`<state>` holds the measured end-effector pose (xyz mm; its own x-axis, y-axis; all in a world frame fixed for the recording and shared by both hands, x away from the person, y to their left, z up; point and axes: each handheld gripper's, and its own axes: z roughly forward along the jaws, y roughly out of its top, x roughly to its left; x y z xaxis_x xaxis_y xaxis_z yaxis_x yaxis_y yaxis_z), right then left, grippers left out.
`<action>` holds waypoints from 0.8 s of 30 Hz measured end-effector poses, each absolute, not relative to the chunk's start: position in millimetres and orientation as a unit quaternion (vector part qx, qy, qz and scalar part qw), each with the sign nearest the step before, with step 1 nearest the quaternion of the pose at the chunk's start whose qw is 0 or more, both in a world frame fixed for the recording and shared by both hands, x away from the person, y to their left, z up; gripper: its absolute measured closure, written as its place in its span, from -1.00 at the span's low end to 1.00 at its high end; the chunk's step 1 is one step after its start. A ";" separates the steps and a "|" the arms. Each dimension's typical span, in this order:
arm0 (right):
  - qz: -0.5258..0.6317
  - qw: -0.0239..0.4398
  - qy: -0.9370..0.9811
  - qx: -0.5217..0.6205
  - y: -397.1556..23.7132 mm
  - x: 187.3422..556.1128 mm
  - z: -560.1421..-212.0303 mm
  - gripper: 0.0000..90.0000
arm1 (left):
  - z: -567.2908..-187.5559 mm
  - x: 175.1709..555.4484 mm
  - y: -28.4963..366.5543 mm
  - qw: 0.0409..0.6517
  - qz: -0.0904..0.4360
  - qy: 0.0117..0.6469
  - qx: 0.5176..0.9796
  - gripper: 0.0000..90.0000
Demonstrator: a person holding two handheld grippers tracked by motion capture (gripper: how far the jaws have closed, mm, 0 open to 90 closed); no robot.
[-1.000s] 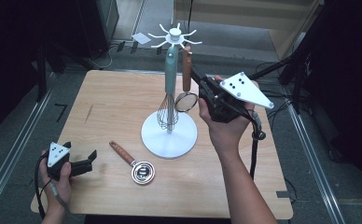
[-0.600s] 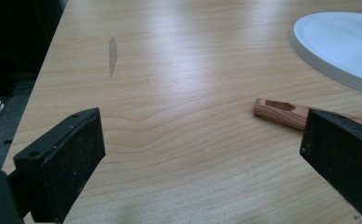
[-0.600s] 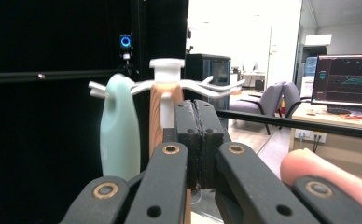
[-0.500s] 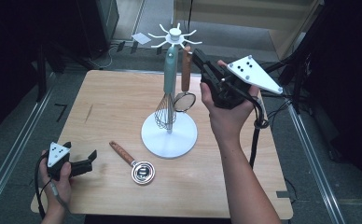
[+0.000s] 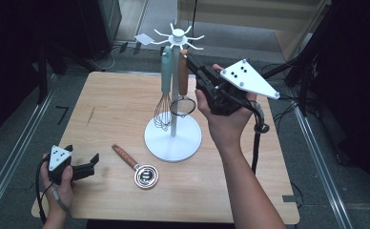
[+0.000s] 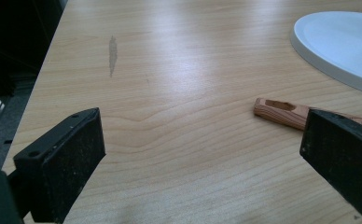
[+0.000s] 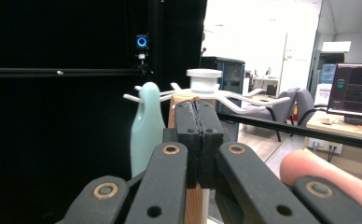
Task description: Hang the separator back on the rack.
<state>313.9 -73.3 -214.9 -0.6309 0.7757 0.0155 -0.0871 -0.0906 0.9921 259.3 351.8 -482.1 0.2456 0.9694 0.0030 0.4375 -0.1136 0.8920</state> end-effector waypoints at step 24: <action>0.682 0.309 0.606 0.269 -45.3 309.4 -213.1 1.00 | -482.1 259.2 351.8 0.414 0.321 0.521 0.674 -1.00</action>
<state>309.4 -45.3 -213.1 -0.6649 0.7469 -0.0074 -0.0961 -0.0757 0.9925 259.2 351.8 -482.1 0.2515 0.9679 0.0013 0.4369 -0.1147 0.8922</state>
